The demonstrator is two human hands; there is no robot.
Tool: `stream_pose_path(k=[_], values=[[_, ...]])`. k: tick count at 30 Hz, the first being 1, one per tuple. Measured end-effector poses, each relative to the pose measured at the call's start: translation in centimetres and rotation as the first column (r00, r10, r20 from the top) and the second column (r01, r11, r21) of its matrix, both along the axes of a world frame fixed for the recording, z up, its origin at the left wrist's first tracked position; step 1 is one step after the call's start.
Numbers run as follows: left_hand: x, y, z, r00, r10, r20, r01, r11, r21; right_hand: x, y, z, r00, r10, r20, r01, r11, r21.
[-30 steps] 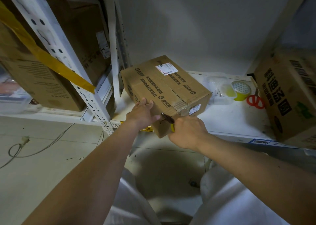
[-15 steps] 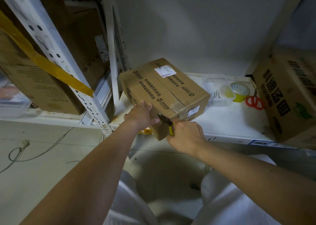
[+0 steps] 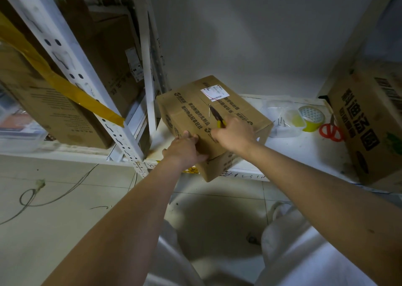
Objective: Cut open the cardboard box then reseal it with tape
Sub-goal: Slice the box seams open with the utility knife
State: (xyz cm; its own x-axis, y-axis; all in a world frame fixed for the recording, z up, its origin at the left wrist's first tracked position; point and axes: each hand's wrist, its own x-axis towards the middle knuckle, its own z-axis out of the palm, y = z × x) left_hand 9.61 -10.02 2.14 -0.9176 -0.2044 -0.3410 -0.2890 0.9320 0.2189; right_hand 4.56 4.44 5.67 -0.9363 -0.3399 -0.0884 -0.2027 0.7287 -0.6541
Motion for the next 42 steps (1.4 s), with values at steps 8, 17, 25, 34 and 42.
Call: stream_pose_path(k=[8, 17, 25, 34, 42], values=[[-1.8, 1.2, 1.9, 0.995, 0.034, 0.093, -0.019, 0.988, -0.155, -1.4, 4.5, -0.9, 0.989, -0.067, 0.135, 0.081, 0.991, -0.104], [-6.4, 5.6, 2.9, 0.959, 0.064, 0.275, 0.047, 0.925, -0.377, -10.4, 12.3, -1.3, 0.910, -0.401, 0.101, 0.408, 0.911, -0.057], [-9.1, 6.3, 3.4, 0.902, 0.119, 0.415, 0.090, 0.889, -0.450, -14.6, 14.9, -5.3, 0.917, -0.386, 0.098, 0.328, 0.872, 0.365], [-9.6, 6.5, 3.4, 0.890, 0.119, 0.441, 0.117, 0.875, -0.471, -15.3, 14.6, -6.7, 0.906, -0.407, 0.120, 0.327, 0.850, 0.413], [-9.2, 6.3, 3.1, 0.896, 0.147, 0.419, 0.071, 0.884, -0.463, -15.0, 16.2, -7.1, 0.872, -0.481, 0.086, 0.433, 0.842, 0.320]])
